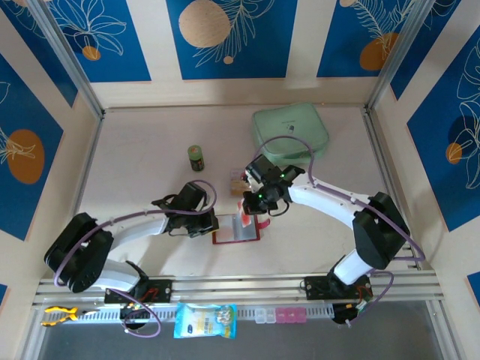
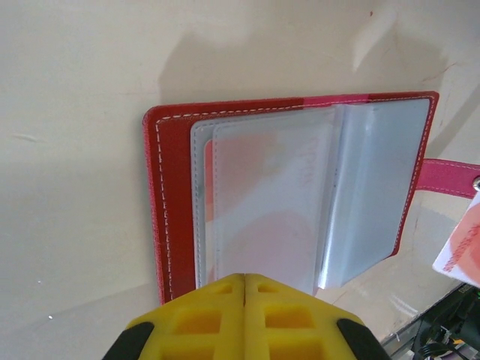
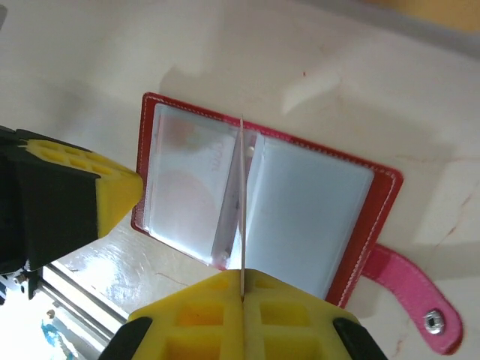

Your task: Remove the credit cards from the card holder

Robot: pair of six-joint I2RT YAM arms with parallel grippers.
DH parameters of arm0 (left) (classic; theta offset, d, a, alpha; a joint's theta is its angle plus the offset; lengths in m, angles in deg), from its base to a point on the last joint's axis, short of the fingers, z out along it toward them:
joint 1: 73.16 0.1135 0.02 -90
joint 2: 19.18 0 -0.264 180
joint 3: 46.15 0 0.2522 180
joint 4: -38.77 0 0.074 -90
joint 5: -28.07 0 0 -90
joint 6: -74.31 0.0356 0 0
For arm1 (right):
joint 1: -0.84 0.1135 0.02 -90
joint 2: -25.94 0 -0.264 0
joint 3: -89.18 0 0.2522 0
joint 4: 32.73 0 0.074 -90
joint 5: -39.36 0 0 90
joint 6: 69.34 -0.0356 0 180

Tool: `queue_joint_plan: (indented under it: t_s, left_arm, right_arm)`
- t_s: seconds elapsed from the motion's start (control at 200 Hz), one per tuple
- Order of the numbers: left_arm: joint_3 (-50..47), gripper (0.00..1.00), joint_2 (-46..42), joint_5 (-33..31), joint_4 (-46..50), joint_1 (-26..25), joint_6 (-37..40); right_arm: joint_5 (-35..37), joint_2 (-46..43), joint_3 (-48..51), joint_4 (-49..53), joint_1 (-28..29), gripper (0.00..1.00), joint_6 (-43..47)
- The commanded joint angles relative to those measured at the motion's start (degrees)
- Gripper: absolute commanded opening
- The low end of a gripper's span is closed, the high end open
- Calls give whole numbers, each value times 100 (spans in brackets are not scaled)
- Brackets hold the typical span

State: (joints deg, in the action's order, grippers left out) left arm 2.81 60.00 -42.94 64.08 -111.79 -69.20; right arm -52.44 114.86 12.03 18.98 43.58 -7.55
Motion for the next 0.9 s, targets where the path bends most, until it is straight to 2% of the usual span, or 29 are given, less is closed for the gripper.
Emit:
queue_joint_plan:
  t_s: [0.0, 0.065, 0.22, 0.34, 0.405, 0.59, 0.895]
  left_arm:
    - [119, 3, -148, -103, 230, 71, 95]
    - [101, 4, -178, -105, 255, 91, 104]
    - [99, 4, -235, -114, 366, 144, 166]
    - [58, 4, -345, -141, 431, 180, 175]
    - [20, 4, -412, -158, 449, 201, 166]
    - [-75, 4, -554, -187, 475, 243, 131]
    - [-169, 7, -673, -241, 567, 291, 107]
  right_arm:
    - [163, -90, -266, 424, -16, 2, 1659]
    - [319, -112, -325, 486, -80, 0, 2352]
    - [129, -72, -511, 863, -196, 0, 4283]
    - [466, -14, -627, 1117, -205, 0, 5503]
    - [647, 25, -693, 1046, -275, 0, 5757]
    - [301, 351, -1241, 1172, -655, 0, 6358]
    - [181, 1408, -2676, 1531, -1093, 0, 6992]
